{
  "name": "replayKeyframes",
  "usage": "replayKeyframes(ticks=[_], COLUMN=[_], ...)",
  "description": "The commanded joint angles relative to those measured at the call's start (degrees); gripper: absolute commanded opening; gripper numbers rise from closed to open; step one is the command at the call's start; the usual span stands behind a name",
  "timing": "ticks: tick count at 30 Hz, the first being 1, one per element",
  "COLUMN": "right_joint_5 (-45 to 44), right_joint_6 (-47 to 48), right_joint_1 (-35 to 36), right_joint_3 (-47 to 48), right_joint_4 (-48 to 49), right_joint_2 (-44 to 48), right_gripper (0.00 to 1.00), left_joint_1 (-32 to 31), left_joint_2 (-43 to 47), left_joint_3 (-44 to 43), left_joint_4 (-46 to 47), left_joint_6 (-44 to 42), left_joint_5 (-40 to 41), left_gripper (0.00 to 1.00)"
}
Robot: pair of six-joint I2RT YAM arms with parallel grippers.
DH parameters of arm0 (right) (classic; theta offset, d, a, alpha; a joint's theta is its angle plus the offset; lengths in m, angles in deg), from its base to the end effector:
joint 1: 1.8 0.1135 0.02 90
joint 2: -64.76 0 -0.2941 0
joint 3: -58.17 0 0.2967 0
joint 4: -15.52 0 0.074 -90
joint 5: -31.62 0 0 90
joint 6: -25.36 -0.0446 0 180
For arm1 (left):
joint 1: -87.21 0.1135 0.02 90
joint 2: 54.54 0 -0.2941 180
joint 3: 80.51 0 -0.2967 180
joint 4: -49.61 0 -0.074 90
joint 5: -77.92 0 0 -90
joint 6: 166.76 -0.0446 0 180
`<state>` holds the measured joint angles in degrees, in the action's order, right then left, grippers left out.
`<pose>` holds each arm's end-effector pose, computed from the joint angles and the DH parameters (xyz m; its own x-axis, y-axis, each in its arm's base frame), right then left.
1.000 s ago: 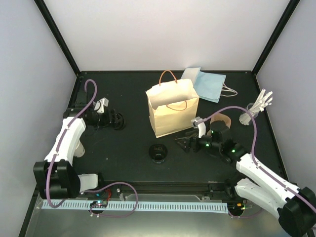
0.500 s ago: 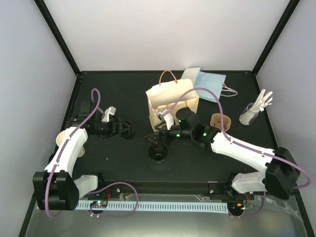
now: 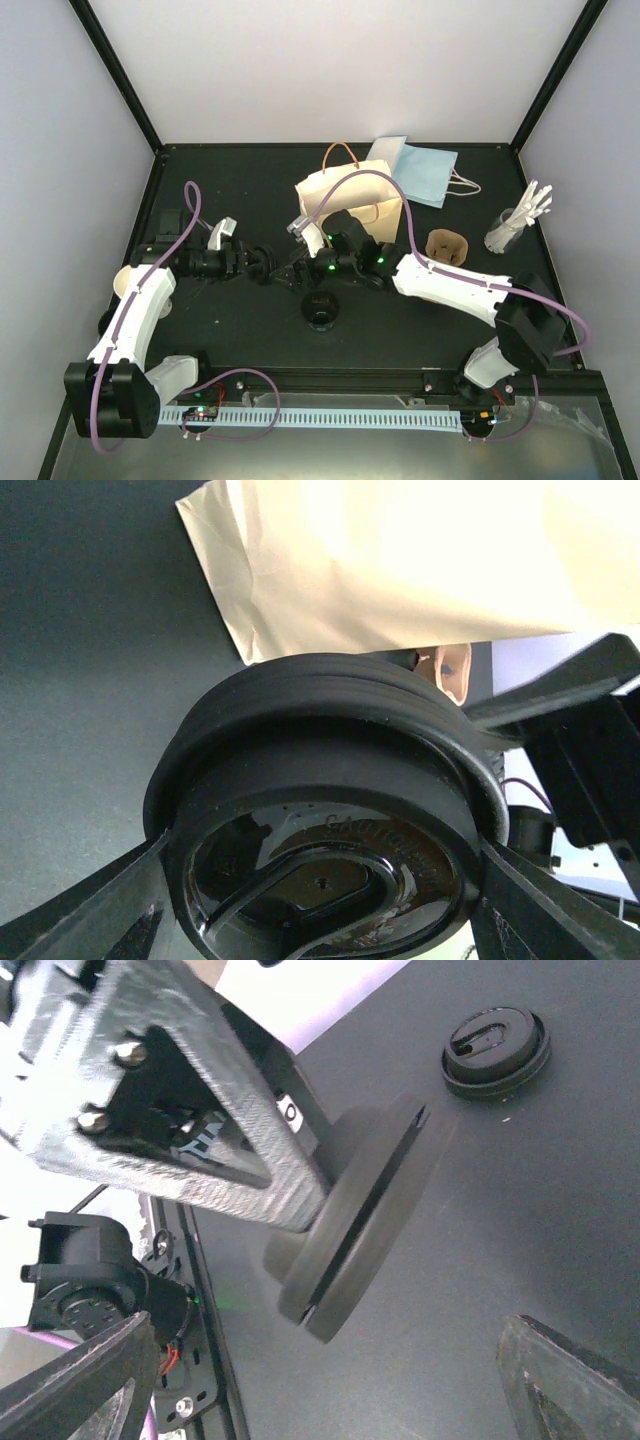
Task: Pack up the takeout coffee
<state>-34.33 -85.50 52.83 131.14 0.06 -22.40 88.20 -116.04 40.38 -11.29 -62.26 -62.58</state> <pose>0.2125 0.3308 0.2778 -0.6057 -0.2916 -0.7403 -0.7854 0.3677 0.4979 0.2227 -0.0306 0.2681 -0.9488 -0.1757 -0.2626 0.1015 0.6177 -0.7799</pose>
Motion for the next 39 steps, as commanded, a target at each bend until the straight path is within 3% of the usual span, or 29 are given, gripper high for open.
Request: replayKeyframes(ticks=[1,33,35,39], right_joint_5=[-2.57,-19.37,-19.13,-19.11], right_joint_6=[-0.44,-4.03,-3.85,-3.44], right_joint_1=[0.39,0.3,0.25,0.27], right_joint_3=[2.27,0.94,0.79,0.54], right_joint_4=[1.54,-3.06,-3.24,-3.77], right_joint_2=[-1.35,-1.56,-1.56,-0.89], right_gripper=[0.94,0.88,0.88,0.88], left_joint_1=[-0.26,-0.21,-0.15,-0.2], left_joint_2=[1.68,1.75,1.67,1.15], left_joint_3=[-0.02,0.52,0.6,-0.25], left_joint_4=[-1.28,-1.14,-1.11,-2.52], left_joint_6=[-1.69,-2.15,-2.12,-1.86], left_joint_5=[-3.83,-4.94,-4.24,6.99], left_gripper=[0.74,0.74,0.74,0.74])
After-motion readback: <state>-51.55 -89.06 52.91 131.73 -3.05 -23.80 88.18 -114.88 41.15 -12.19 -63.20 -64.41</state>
